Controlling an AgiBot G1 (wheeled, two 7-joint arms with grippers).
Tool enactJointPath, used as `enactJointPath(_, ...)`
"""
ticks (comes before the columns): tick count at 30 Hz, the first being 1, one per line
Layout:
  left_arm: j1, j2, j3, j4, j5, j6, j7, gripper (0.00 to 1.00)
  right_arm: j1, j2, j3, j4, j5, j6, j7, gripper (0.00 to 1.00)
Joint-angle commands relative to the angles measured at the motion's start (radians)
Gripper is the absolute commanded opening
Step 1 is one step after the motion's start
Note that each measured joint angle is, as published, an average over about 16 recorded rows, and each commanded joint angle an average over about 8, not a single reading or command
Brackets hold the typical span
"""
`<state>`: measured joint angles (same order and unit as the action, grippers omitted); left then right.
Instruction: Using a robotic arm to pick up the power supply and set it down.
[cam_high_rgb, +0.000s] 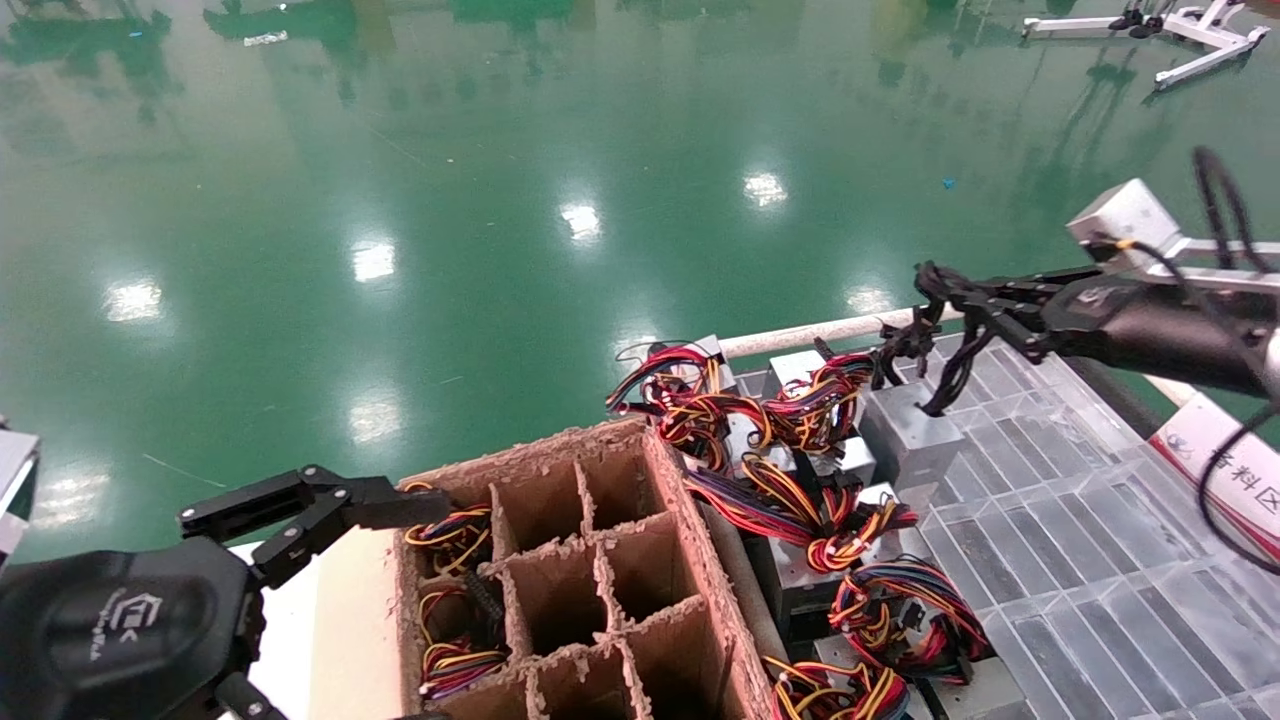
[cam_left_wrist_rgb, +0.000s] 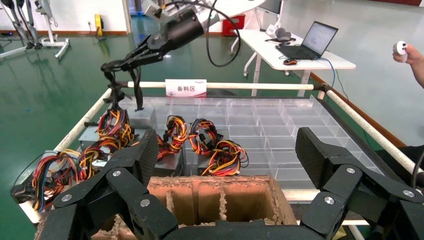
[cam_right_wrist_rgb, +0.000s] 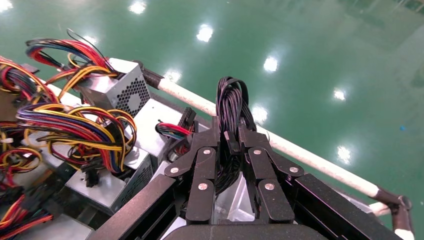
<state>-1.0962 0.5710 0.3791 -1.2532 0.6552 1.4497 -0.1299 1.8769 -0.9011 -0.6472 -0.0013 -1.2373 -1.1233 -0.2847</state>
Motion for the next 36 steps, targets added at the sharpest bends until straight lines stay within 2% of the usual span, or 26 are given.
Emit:
enactJointPath(1, 0.0, 0.0, 0.0, 0.0, 0.0, 0.0, 0.0, 1.0, -0.004, -0.014, 0.0, -0.003, 0.0, 0.018, 0.003, 0.55)
enactJointPath(4, 0.0, 0.0, 0.0, 0.0, 0.0, 0.0, 0.0, 1.0, -0.008, -0.023, -0.001, -0.005, -0.001, 0.029, 0.004, 0.91)
enactJointPath(5, 0.0, 0.0, 0.0, 0.0, 0.0, 0.0, 0.0, 1.0, -0.009, -0.025, -0.001, -0.005, -0.001, 0.031, 0.004, 0.99)
enactJointPath(24, 0.0, 0.0, 0.0, 0.0, 0.0, 0.0, 0.0, 1.0, -0.003, -0.019, 0.002, -0.003, 0.003, 0.024, 0.006, 1.0)
enactJointPath(32, 0.0, 0.0, 0.0, 0.0, 0.0, 0.0, 0.0, 1.0, 0.042, -0.002, 0.015, 0.019, 0.022, 0.007, 0.018, 1.0)
enactJointPath(36, 0.0, 0.0, 0.0, 0.001, 0.0, -0.001, 0.0, 1.0, 0.032, 0.008, 0.024, 0.051, 0.035, -0.001, 0.029, 1.0)
